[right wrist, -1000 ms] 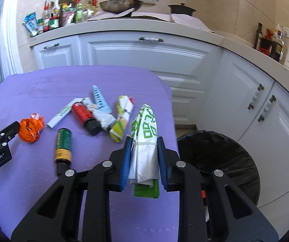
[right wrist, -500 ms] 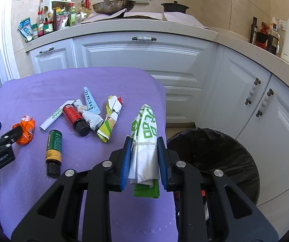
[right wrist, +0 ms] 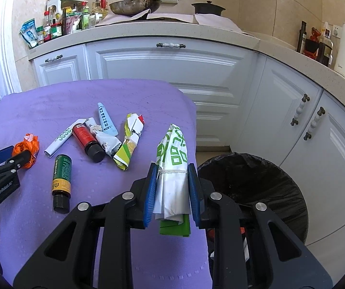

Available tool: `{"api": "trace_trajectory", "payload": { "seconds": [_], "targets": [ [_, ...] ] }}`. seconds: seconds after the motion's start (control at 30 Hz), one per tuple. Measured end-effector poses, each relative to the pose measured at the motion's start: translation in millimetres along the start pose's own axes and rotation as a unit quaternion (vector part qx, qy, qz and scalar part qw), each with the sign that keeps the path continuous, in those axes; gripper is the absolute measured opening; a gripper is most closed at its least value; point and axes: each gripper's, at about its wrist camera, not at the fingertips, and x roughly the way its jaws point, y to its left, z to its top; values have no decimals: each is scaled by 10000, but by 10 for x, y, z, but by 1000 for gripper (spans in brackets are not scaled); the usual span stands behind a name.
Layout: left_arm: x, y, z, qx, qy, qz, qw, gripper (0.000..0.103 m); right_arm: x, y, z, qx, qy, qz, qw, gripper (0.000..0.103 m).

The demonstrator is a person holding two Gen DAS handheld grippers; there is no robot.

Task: Collect trash
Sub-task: 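Grasp the orange bag with the left tool while the right tool holds the white wrapper, then move both tools over the bin and release the orange bag and white wrapper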

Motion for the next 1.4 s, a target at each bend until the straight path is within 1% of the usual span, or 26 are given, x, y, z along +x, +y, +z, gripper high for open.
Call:
{"api": "trace_trajectory", "payload": {
  "seconds": [0.2,0.3,0.53,0.6,0.67,0.87,1.1,1.23,1.4],
  "targets": [
    [-142,-30,-7,-48,-156,-31,9999,40,-66,-41,-8,35,-110,-55,9999,24],
    [-273,-98,-8,0,-349,-40,9994,40,-123,-96,-20,40,-178,-138,9997,24],
    [-511,-339,39,128,-735,-239,9969,40,-282,-305,-55,187,-332,-370,9986,24],
    [-527,-423,55,196,-741,-326,9965,40,-321,-391,-63,245,-362,-450,9980,24],
    [-546,-539,68,266,-738,-478,9958,40,-363,-503,-81,318,-390,-563,9971,24],
    [-624,-906,116,520,-912,-822,9911,40,-440,-834,-169,544,-390,-873,9939,24],
    [-726,-1394,144,839,-1062,-1266,9827,40,-490,-1198,-300,795,-361,-1190,9890,24],
    [-764,-1636,145,1014,-1148,-1398,9783,40,-506,-1387,-388,931,-334,-1303,9865,25],
    [-754,-1902,149,1187,-1181,-1494,9745,40,-509,-1511,-469,1013,-312,-1363,9850,25]
  ]
}}
